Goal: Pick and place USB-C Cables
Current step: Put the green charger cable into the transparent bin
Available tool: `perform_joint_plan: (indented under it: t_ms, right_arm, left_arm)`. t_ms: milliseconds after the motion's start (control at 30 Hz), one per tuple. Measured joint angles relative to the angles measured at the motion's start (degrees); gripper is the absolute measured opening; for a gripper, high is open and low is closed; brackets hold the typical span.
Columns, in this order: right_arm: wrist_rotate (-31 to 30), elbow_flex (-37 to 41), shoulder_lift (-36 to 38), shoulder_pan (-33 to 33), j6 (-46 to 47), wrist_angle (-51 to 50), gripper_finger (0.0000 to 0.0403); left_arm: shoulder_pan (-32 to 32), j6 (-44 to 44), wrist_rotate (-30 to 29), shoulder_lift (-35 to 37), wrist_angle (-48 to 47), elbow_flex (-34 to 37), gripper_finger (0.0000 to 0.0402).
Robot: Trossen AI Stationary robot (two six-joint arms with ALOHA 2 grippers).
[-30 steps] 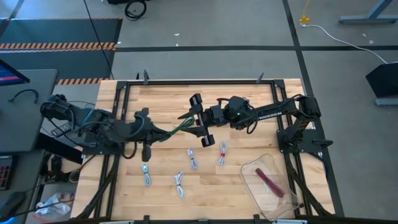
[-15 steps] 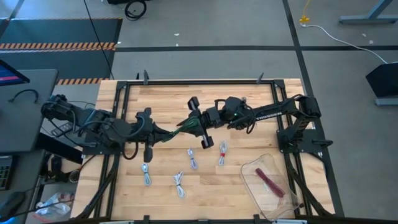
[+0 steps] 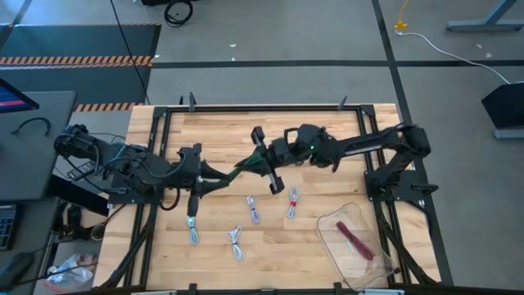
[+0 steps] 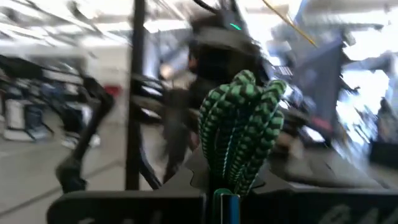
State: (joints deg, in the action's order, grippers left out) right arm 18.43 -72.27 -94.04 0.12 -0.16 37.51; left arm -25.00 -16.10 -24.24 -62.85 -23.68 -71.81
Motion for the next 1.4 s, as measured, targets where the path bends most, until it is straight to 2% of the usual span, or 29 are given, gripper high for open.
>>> perform_joint_plan:
  t_ms: [167, 300, 467, 567, 700, 833, 1133, 1400]
  right_arm:
    - [-7.11, 0.0, 10.09, -1.0, 1.14, -22.48, 0.0019]
    - [-14.88, 0.0, 19.6, -0.38, 7.55, -45.71, 0.0019]
    - [-23.1, -0.02, 28.82, 5.16, 22.75, -71.09, 0.0019]
    - [-25.27, -0.02, 32.0, 10.53, 35.29, -83.68, 0.0019]
    - [-26.27, -0.02, 32.49, 18.91, 52.63, -96.1, 0.0019]
    - [-23.93, 0.0, 30.27, 26.44, 64.92, -100.71, 0.0019]
    - [-14.3, 0.0, 22.61, 38.58, 85.9, -99.23, 0.0019]
    - [-12.66, 0.0, 15.75, 46.51, 97.11, -93.45, 0.0019]
  left_arm:
    - [-0.03, 1.53, 6.51, 0.0, 3.55, 0.0, 0.0126]
    - [-0.03, 1.54, 6.74, 0.0, 3.1, 0.0, 0.0129]
    - [0.1, 1.77, 6.46, 0.0, 2.97, 0.0, 0.013]
    - [0.1, 1.77, 6.39, 0.0, 2.77, 0.0, 0.013]
    - [0.1, 1.77, 6.3, 0.0, 2.77, 0.0, 0.013]
    - [0.1, 1.79, 6.28, 0.0, 2.75, 0.0, 0.013]
    - [0.1, 1.78, 5.87, 0.0, 2.32, 0.0, 0.013]
    - [0.08, 1.75, 5.87, 0.0, 1.07, 0.0, 0.013]
